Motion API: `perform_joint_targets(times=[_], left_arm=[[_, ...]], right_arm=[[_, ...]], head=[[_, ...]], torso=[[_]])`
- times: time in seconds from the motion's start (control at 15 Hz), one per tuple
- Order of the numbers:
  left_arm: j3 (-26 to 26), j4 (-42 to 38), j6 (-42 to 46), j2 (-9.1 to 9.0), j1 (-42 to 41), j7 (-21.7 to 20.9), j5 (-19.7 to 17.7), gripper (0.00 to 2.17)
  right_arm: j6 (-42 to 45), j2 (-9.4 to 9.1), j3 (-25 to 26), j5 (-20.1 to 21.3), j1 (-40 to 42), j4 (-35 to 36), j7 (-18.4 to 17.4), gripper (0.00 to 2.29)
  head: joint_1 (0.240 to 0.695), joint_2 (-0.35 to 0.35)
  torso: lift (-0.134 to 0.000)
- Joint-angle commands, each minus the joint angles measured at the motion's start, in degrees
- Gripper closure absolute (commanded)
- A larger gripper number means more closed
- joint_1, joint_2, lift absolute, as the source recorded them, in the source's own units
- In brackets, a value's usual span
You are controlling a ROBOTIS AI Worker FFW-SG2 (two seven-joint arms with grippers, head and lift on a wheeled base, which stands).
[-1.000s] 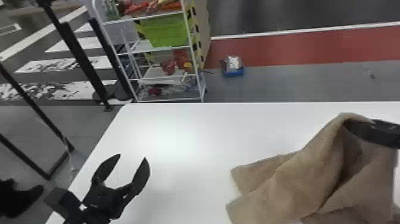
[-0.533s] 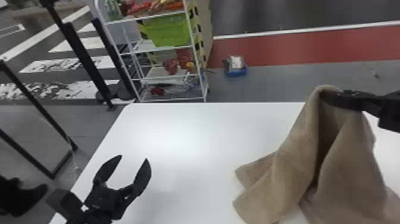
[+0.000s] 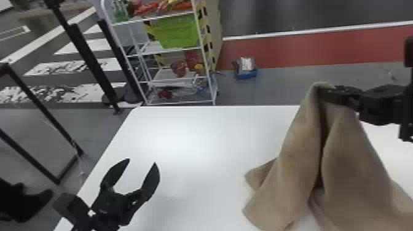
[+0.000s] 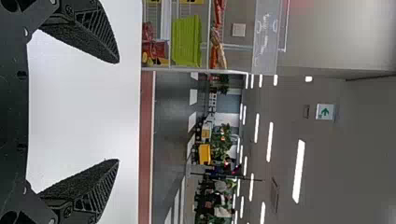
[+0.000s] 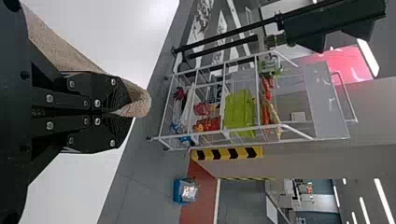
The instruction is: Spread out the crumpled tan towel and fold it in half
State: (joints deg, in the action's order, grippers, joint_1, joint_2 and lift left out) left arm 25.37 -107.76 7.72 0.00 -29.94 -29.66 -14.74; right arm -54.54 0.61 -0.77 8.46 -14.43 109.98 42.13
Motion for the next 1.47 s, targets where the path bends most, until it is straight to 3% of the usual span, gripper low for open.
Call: perform_joint_targets(times=[0.0,0.07,0.13,0.27,0.47,0.67,0.8,1.07,1.27,1.4], left_arm=[[-0.05,0.01,-0.12,-0.15,-0.03,-0.05,-0.03,0.14],[-0.05,-0.08,0.05,-0.15,-0.11,-0.05,-0.03,0.14],[0.03,0.01,0.05,-0.15,-0.20,-0.05,0.06,0.14],[0.21,0.10,0.05,-0.15,-0.20,-0.05,-0.12,0.14],[0.12,0.27,-0.12,-0.15,0.06,-0.05,-0.12,0.14],[-0.23,0.36,0.05,-0.15,0.24,-0.05,-0.03,0.14],[0.12,0.27,0.05,-0.15,0.06,-0.05,-0.12,0.14],[0.21,0.36,0.05,-0.15,-0.03,-0.05,-0.12,0.14],[0.47,0.27,0.05,-0.15,-0.11,-0.13,-0.12,0.14],[0.82,0.18,0.05,-0.15,-0.20,-0.05,-0.12,0.14]], right_arm=[[-1.49,-0.09,-5.12,6.84,-1.31,-3.02,0.06,0.12],[-2.72,-0.17,-7.23,11.58,-0.51,-3.19,-0.21,0.00],[-2.72,-0.09,-7.58,13.08,0.98,-2.84,-0.03,0.00],[-1.32,0.53,-5.91,12.73,4.14,2.69,3.75,0.06],[8.35,4.31,-5.73,16.15,8.27,11.22,20.36,0.09],[11.34,7.38,-11.98,23.54,12.05,14.21,36.19,0.13],[13.62,9.14,-17.34,31.27,13.20,15.00,36.19,0.13],[14.50,10.37,-18.13,33.29,12.67,15.97,36.19,0.13],[15.21,14.15,-21.47,37.77,13.72,16.84,36.19,0.13],[13.98,17.76,-24.63,40.59,16.45,18.43,36.19,0.13]], head=[[0.695,0.283],[0.695,0.293],[0.695,0.298],[0.695,0.301],[0.695,0.328],[0.695,0.350],[0.695,0.350],[0.695,0.350],[0.695,0.350],[0.695,0.350]], torso=[[-0.124],[-0.124],[-0.124],[-0.124],[-0.124],[-0.124],[-0.124],[-0.124],[-0.124],[-0.124]])
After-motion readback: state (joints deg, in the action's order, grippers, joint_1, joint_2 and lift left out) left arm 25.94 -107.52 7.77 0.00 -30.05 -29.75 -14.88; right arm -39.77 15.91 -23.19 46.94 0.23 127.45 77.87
